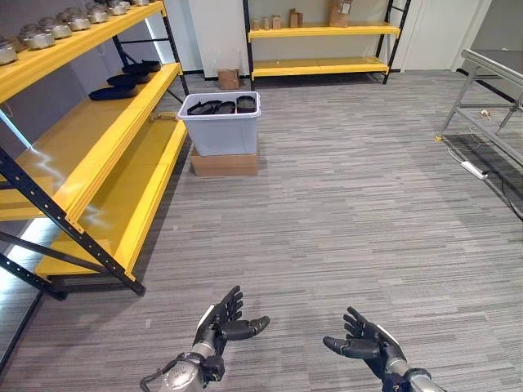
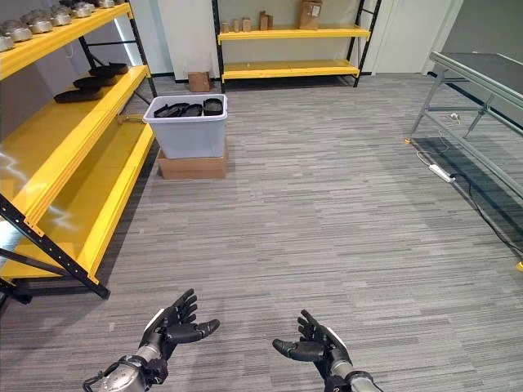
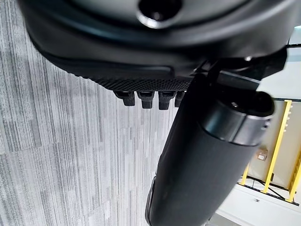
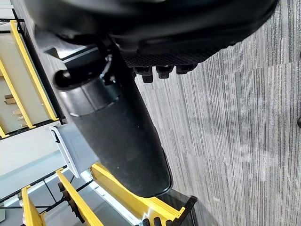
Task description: Move parts from the plastic box to the shelf.
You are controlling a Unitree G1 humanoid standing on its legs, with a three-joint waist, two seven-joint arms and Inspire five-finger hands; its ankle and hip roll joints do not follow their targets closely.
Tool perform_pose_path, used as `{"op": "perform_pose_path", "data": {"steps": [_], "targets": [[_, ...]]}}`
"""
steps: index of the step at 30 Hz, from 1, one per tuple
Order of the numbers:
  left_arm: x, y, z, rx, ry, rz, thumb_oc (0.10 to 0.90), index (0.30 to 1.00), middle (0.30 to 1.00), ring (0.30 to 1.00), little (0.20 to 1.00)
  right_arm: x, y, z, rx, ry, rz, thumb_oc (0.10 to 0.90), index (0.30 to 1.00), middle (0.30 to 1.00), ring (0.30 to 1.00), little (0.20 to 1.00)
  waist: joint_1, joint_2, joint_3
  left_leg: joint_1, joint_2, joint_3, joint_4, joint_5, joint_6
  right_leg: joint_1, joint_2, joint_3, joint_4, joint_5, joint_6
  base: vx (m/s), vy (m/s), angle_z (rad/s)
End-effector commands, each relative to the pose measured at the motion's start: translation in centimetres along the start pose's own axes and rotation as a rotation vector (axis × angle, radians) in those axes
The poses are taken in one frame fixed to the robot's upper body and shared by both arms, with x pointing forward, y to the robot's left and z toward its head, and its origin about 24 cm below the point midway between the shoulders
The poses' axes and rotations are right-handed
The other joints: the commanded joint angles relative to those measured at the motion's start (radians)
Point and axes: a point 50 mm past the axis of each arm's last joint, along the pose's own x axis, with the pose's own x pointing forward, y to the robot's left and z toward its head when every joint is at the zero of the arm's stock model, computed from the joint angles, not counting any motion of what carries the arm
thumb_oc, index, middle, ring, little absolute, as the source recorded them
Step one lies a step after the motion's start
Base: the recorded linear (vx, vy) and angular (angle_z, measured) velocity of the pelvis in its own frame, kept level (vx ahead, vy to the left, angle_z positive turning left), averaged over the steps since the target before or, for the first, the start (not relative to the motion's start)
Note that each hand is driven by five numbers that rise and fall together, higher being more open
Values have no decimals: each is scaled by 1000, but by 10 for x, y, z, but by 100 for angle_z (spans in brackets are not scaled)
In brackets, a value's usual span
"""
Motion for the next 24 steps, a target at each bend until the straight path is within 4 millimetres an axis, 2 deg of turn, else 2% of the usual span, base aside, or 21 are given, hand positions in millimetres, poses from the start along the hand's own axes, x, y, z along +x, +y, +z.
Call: {"op": "perform_pose_path", "data": {"steps": [1, 5, 6, 7, 8, 10, 12, 13, 14, 16, 17, 18, 20, 21, 22, 23, 24], "targets": [[12, 7, 61, -3, -270, -11, 900, 1000, 1000, 1000, 1000, 18, 19, 57, -53, -232, 105, 900, 1000, 1000, 1000, 1000, 18, -51, -8, -8, -5, -39, 29, -93, 21, -3, -47, 12, 74, -61, 52, 13, 74, 1], [14, 6, 68, 10, -292, -14, 900, 1000, 1000, 1000, 1000, 20, 21, 59, -56, -239, 110, 900, 1000, 1000, 1000, 1000, 16, -48, 4, -28, -15, -48, 55, -106, 35, -48, -55, 13, 167, -81, 64, -4, 103, 1], [15, 5, 72, 23, -306, -16, 900, 1000, 1000, 1000, 1000, 21, 22, 60, -56, -245, 109, 900, 1000, 1000, 1000, 1000, 11, -43, 22, -35, -21, -59, 70, -112, 46, -90, -58, 17, 256, -86, 76, -17, 81, -1], [15, 5, 72, 23, -306, -16, 900, 1000, 1000, 1000, 1000, 21, 22, 60, -56, -245, 109, 900, 1000, 1000, 1000, 1000, 11, -44, 21, -36, -21, -59, 71, -112, 46, -92, -58, 17, 260, -88, 76, -26, 178, 2], [16, 5, 76, 37, -316, -18, 900, 1000, 1000, 1000, 1000, 21, 24, 61, -50, -250, 113, 900, 1000, 1000, 1000, 1000, 4, -39, 42, -38, -29, -69, 87, -118, 59, -152, -65, 23, 387, -52, 88, -14, 139, 6], [17, 3, 77, 48, -319, -26, 900, 1000, 1000, 1000, 1000, 21, 25, 60, -35, -253, 118, 900, 1000, 1000, 1000, 1000, -10, -35, 69, -33, -37, -79, 104, -125, 71, -219, -65, 31, 528, 30, 99, 3, 162, 14], [17, 2, 79, 71, -327, -30, 900, 1000, 1000, 1000, 1000, 20, 26, 60, -36, -257, 123, 900, 1000, 1000, 1000, 1000, -17, -25, 92, -20, -35, -87, 107, -131, 83, -283, -53, 37, 645, 50, 94, 35, 108, 31], [17, 2, 79, 71, -327, -30, 900, 1000, 1000, 1000, 1000, 20, 26, 60, -36, -257, 123, 900, 1000, 1000, 1000, 1000, -17, -25, 92, -20, -35, -86, 107, -131, 83, -284, -54, 37, 646, 49, 94, 81, 118, 22], [17, 2, 79, 70, -326, -27, 900, 1000, 1000, 1000, 1000, 21, 25, 61, -37, -264, 113, 900, 1000, 1000, 1000, 1000, -19, -13, 107, -2, -35, -87, 106, -140, 86, -340, -49, 17, 678, 36, 89, 122, 90, 5], [18, 1, 79, 63, -325, -30, 900, 1000, 1000, 1000, 1000, 21, 26, 61, -28, -268, 113, 900, 1000, 1000, 1000, 1000, -24, -11, 109, 9, -37, -91, 104, -146, 85, -356, -42, 7, 658, 21, 84, 173, 41, 6], [19, 0, 81, 59, -335, -38, 900, 1000, 1000, 1000, 1000, 21, 26, 63, -20, -280, 117, 900, 1000, 1000, 1000, 1000, -30, -16, 107, 29, -46, -104, 108, -168, 77, -377, -28, -14, 556, -13, 71, 259, -52, 8], [19, 0, 81, 63, -337, -44, 900, 1000, 1000, 1000, 1000, 20, 26, 64, -12, -285, 119, 900, 1000, 1000, 1000, 1000, -36, -21, 106, 45, -50, -111, 107, -184, 72, -382, -25, -20, 479, -17, 68, 347, -75, 9], [18, 0, 79, 70, -330, -49, 900, 1000, 1000, 1000, 1000, 19, 24, 62, -10, -278, 112, 900, 1000, 1000, 1000, 1000, -46, -29, 101, 78, -52, -122, 101, -209, 61, -378, -23, -12, 348, 7, 73, 243, -74, 21], [18, 0, 79, 69, -330, -49, 900, 1000, 1000, 1000, 1000, 19, 24, 62, -10, -278, 112, 900, 1000, 1000, 1000, 1000, -47, -26, 104, 83, -48, -123, 101, -210, 60, -369, -20, -15, 341, 9, 73, 347, -122, 36], [17, 0, 76, 70, -323, -53, 900, 1000, 1000, 1000, 1000, 17, 22, 59, -16, -270, 108, 900, 1000, 1000, 1000, 1000, -52, -33, 99, 123, -44, -134, 102, -238, 43, -368, -32, -6, 199, 62, 89, 247, -88, 35], [17, 0, 76, 70, -323, -53, 900, 1000, 1000, 1000, 1000, 17, 22, 59, -16, -270, 108, 900, 1000, 1000, 1000, 1000, -52, -32, 100, 124, -44, -134, 102, -238, 43, -367, -32, -6, 198, 62, 89, 490, -187, 32], [16, 2, 76, 81, -327, -47, 900, 1000, 1000, 1000, 1000, 15, 20, 59, -25, -268, 101, 900, 1000, 1000, 1000, 1000, -54, -38, 95, 165, -33, -142, 106, -265, 26, -374, -51, -17, 114, 109, 102, 380, -153, 21]]}}
